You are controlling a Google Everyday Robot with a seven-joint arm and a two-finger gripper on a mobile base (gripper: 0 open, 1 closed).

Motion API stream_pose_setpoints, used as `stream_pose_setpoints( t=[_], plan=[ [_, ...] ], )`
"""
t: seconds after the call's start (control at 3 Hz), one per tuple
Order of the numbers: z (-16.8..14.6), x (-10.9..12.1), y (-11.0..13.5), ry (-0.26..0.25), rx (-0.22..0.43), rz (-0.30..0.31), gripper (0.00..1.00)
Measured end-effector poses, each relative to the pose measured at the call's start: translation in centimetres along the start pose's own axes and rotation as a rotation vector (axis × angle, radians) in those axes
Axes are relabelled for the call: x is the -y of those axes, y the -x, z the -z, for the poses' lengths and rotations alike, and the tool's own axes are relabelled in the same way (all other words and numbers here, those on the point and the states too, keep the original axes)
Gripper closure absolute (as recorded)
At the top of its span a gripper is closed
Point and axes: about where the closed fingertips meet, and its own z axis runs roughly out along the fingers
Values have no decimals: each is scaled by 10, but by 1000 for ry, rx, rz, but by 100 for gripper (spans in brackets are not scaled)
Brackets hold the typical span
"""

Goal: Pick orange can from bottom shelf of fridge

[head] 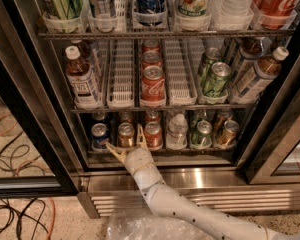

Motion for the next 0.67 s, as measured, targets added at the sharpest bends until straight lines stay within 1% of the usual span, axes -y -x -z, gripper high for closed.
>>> stream_pose_setpoints(
  t=[0.33,0.67],
  plan=[
    [-6,-1,-4,12,-12,-5,36],
    [-6,-1,-4,12,-13,-5,59]
  ],
)
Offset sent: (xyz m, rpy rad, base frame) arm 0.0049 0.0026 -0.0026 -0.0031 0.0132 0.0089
